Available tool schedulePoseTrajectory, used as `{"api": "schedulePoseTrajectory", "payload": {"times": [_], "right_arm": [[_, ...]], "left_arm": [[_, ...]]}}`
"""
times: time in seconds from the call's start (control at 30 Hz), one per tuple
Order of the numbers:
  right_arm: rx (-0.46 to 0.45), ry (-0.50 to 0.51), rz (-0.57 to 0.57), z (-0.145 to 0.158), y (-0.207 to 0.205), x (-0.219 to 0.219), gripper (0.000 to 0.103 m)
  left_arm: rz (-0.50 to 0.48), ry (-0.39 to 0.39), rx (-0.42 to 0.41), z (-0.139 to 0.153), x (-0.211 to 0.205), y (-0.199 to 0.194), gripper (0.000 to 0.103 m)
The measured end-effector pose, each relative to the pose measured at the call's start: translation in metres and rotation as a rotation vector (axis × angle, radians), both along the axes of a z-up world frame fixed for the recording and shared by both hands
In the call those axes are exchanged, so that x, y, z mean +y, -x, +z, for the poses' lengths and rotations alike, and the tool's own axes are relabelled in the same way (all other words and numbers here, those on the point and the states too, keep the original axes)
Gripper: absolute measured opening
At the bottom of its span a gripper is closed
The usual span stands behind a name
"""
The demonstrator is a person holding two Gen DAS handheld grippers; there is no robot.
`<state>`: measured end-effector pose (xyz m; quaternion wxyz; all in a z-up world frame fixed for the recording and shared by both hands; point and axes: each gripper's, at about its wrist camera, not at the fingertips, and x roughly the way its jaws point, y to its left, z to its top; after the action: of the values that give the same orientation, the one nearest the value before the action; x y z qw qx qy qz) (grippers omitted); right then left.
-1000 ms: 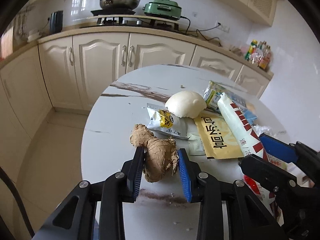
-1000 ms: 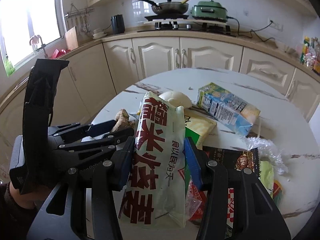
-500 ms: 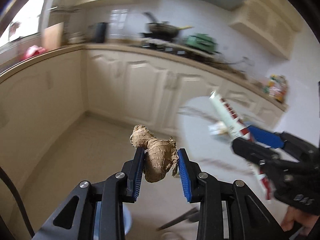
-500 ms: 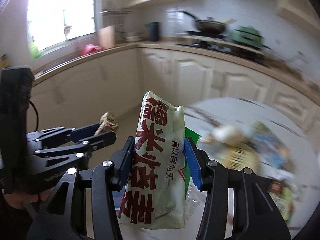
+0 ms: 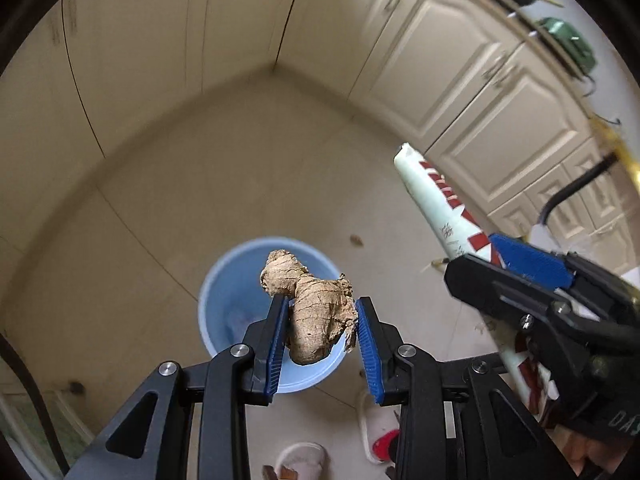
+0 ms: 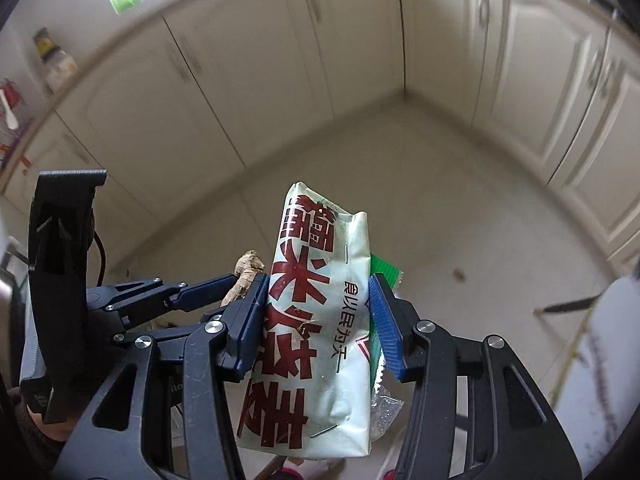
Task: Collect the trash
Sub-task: 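Carry ginger and packet over the blue bin and open both grippers, then withdraw both tools from the bin toward the table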
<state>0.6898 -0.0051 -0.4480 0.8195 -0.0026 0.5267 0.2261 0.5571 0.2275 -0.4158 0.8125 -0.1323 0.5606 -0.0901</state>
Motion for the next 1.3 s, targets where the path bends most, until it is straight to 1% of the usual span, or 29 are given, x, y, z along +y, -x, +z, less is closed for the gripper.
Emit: {"api": "schedulePoseTrajectory", "payload": {"times": [0.03,0.13,0.17,0.2,0.23,0.33,0.4,0.5,0.53,0.57,0.6,0.63,0.67,0.7,0.77,0.83,0.87,0.9,0.93,0.97,1.0,1.03,1.1,1.13,1.2,1.3], "right_arm": [[0.029,0.004,-0.006,-0.018,-0.007,0.000,0.048],[0.106,0.008,-0.014,-0.064,-0.023,-0.001,0.048],[0.119,0.001,-0.018,-0.072,-0.028,-0.002,0.048],[0.136,-0.007,-0.024,-0.083,-0.032,-0.005,0.048],[0.149,-0.005,-0.030,-0.094,-0.038,-0.007,0.048],[0.172,-0.022,-0.034,-0.113,-0.049,-0.010,0.048],[0.193,-0.035,-0.044,-0.122,-0.055,-0.017,0.049],[0.215,-0.078,-0.035,-0.130,-0.059,-0.015,0.049],[0.215,-0.086,-0.028,-0.131,-0.060,-0.014,0.051],[0.214,-0.086,-0.025,-0.130,-0.059,-0.009,0.051],[0.210,-0.089,-0.020,-0.129,-0.058,-0.007,0.052],[0.207,-0.092,-0.013,-0.126,-0.056,-0.006,0.056],[0.198,-0.089,-0.008,-0.123,-0.053,-0.004,0.055],[0.182,-0.081,-0.004,-0.117,-0.050,-0.002,0.056],[0.148,-0.067,-0.001,-0.102,-0.045,-0.001,0.063],[0.110,-0.062,-0.004,-0.079,-0.039,0.001,0.064],[0.089,-0.064,-0.007,-0.066,-0.035,0.002,0.067],[0.061,-0.051,-0.014,-0.049,-0.028,0.001,0.070],[0.035,-0.044,-0.016,-0.037,-0.024,0.001,0.079],[-0.001,-0.045,-0.015,-0.020,-0.017,-0.001,0.084],[-0.040,-0.035,-0.018,-0.002,-0.008,-0.002,0.085],[-0.091,-0.010,-0.032,0.021,0.004,-0.005,0.086],[-0.165,0.010,-0.061,0.054,0.023,-0.012,0.092],[-0.221,0.032,-0.095,0.079,0.039,-0.019,0.098],[-0.295,0.030,-0.127,0.112,0.062,-0.029,0.100],[-0.437,0.039,-0.171,0.171,0.106,-0.049,0.103]], "left_arm": [[-0.002,0.000,0.028,-0.014,0.000,-0.007,0.030],[-0.013,0.012,0.076,-0.047,-0.002,-0.029,0.032],[-0.011,0.011,0.087,-0.055,-0.006,-0.040,0.033],[-0.010,0.011,0.098,-0.062,-0.007,-0.046,0.037],[-0.007,0.009,0.111,-0.070,-0.008,-0.052,0.047],[0.020,-0.006,0.143,-0.087,-0.004,-0.068,0.065],[0.035,-0.007,0.160,-0.090,-0.001,-0.073,0.073],[0.067,-0.034,0.163,-0.084,0.002,-0.072,0.074],[0.080,-0.046,0.163,-0.081,0.004,-0.072,0.074],[0.094,-0.056,0.158,-0.074,0.016,-0.068,0.074],[0.109,-0.063,0.152,-0.069,0.019,-0.066,0.075],[0.127,-0.074,0.145,-0.062,0.022,-0.065,0.075],[0.138,-0.086,0.140,-0.057,0.026,-0.063,0.075],[0.150,-0.101,0.132,-0.050,0.029,-0.061,0.075],[0.171,-0.121,0.104,-0.031,0.030,-0.054,0.075],[0.208,-0.124,0.051,-0.004,0.032,-0.046,0.075],[0.215,-0.123,0.024,0.009,0.033,-0.042,0.075],[0.222,-0.121,-0.016,0.028,0.034,-0.038,0.075],[0.227,-0.121,-0.044,0.043,0.033,-0.030,0.075],[0.231,-0.119,-0.076,0.059,0.032,-0.025,0.076],[0.235,-0.119,-0.118,0.080,0.030,-0.020,0.077],[0.236,-0.123,-0.147,0.094,0.027,-0.012,0.079],[0.241,-0.131,-0.225,0.130,0.019,0.002,0.081],[0.239,-0.136,-0.275,0.151,0.014,0.011,0.084],[0.234,-0.144,-0.361,0.186,-0.003,0.027,0.088],[0.222,-0.149,-0.474,0.229,-0.037,0.056,0.095]]}}
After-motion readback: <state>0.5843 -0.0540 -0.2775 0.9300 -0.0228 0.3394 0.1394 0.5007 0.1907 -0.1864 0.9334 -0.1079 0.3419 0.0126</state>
